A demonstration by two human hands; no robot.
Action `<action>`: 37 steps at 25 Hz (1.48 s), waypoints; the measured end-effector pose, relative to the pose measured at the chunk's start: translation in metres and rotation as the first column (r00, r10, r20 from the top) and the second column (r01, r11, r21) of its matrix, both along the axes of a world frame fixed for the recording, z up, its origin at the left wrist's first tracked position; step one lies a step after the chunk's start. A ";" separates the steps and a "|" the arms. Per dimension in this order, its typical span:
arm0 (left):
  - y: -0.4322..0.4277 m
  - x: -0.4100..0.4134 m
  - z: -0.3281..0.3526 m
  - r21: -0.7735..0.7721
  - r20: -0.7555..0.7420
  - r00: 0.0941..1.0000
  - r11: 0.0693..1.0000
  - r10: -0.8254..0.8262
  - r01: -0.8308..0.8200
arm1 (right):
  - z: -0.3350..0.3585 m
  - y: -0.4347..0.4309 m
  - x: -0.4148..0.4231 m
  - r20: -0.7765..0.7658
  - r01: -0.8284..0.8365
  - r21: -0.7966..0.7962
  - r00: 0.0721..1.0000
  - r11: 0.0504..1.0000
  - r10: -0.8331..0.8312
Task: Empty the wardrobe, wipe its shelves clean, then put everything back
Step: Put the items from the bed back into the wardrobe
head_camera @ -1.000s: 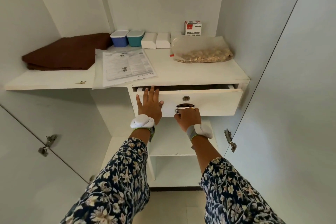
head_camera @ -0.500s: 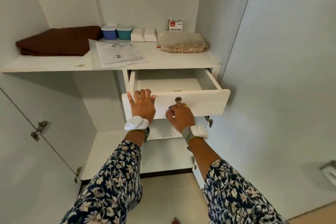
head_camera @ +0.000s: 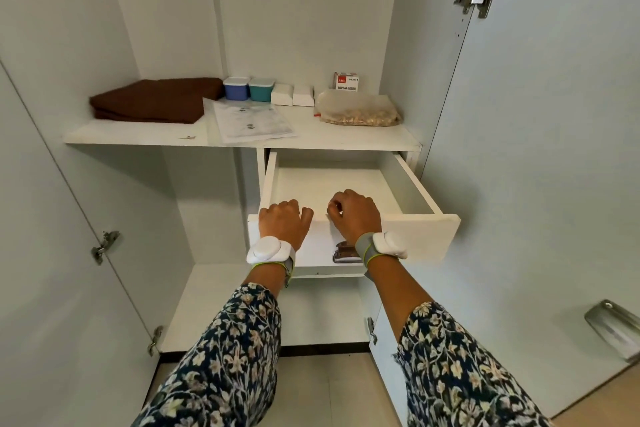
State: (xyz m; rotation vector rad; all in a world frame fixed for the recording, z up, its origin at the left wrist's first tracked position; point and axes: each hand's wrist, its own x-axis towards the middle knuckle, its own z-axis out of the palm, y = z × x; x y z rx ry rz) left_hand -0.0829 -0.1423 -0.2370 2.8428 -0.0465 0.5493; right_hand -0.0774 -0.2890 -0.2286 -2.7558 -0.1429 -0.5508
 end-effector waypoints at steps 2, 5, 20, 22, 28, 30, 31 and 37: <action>0.001 -0.011 -0.001 0.093 -0.038 0.999 0.995 0.033 -0.030 | -0.004 0.006 -0.009 -0.078 0.087 0.051 0.993 0.995 -0.083; 0.006 -0.016 0.008 0.084 -0.196 0.980 0.996 0.029 -0.012 | -0.001 0.013 -0.019 -0.207 0.196 -0.019 0.959 0.981 -0.195; 0.018 0.007 0.019 -0.178 -0.340 0.931 0.981 -0.133 0.075 | 0.014 0.018 -0.016 -0.696 -0.153 -0.211 0.717 0.966 -0.038; 0.020 0.024 0.020 -0.218 -0.304 0.932 0.966 -0.199 0.135 | 0.012 0.024 -0.007 -0.740 -0.220 -0.175 0.672 0.960 0.019; 0.030 0.081 0.017 -0.223 -0.270 0.952 0.971 -0.143 0.082 | 0.040 0.052 0.053 -0.728 -0.148 0.120 0.659 0.982 0.188; 0.030 0.097 0.017 -0.249 -0.249 0.965 0.968 -0.088 0.024 | 0.054 0.060 0.079 -0.587 -0.174 0.126 0.781 0.977 0.215; 0.031 0.106 0.018 -0.249 -0.236 0.971 0.968 -0.041 -0.019 | 0.059 0.063 0.096 -0.496 -0.183 0.115 0.841 0.976 0.216; 0.026 0.141 0.007 -0.078 -0.140 0.981 0.986 0.133 -0.145 | 0.057 0.092 0.219 -0.165 -0.253 0.106 0.949 0.962 0.268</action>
